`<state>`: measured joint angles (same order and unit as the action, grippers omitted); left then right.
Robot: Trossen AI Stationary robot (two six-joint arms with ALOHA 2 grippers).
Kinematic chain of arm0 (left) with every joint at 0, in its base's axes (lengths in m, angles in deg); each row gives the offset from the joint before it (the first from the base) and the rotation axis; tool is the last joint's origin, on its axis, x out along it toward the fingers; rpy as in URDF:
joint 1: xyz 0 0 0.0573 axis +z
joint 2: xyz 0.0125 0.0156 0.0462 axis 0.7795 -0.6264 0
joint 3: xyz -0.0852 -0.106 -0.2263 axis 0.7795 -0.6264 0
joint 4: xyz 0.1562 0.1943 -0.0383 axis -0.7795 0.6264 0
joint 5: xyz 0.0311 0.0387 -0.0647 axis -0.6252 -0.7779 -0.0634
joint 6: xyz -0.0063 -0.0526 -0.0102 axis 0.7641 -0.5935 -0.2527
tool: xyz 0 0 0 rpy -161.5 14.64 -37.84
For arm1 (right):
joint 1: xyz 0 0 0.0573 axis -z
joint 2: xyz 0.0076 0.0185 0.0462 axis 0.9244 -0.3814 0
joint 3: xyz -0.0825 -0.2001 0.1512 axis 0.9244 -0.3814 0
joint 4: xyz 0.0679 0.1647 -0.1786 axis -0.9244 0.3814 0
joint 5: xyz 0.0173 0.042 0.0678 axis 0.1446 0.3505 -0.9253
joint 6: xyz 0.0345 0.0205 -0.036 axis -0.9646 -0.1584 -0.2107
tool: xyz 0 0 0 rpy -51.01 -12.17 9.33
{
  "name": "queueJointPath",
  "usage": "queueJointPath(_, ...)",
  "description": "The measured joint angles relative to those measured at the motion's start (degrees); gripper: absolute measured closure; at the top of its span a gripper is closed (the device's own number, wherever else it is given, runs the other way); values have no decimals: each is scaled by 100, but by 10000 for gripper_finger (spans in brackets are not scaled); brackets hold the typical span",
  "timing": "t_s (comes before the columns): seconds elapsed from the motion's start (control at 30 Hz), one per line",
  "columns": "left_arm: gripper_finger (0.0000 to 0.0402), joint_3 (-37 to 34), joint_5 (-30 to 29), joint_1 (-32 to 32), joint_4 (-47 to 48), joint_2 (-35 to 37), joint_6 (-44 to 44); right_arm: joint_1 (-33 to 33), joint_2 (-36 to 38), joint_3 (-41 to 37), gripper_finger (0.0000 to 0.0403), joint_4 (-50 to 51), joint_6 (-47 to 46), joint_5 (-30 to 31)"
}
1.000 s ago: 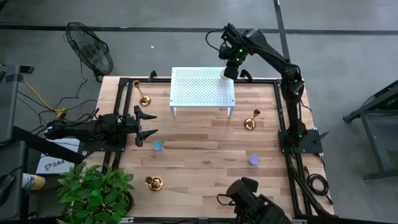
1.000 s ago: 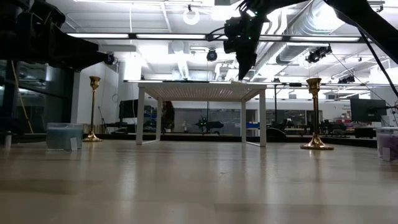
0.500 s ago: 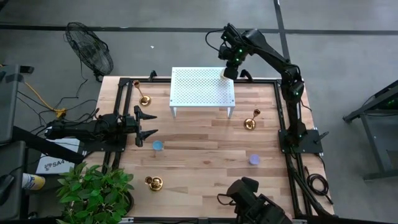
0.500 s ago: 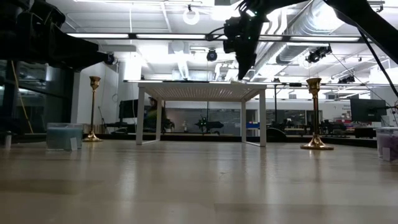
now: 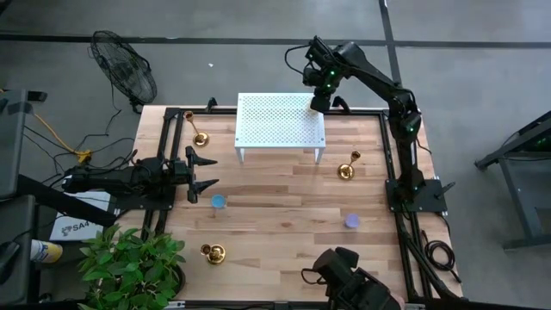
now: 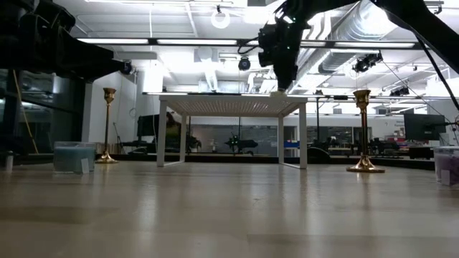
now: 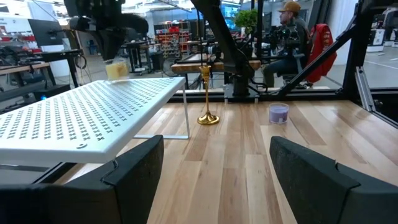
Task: Pick & Place candle stick holders
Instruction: Put the yellow scented candle on the shelf
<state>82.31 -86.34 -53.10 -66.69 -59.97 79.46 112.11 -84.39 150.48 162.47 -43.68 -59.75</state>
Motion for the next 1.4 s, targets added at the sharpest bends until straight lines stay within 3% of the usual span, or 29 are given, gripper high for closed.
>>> queueJointPath(1.4, 112, 2, 1, 0, 0, 0, -1, -184, 0, -75, 403, -331, 240, 427)
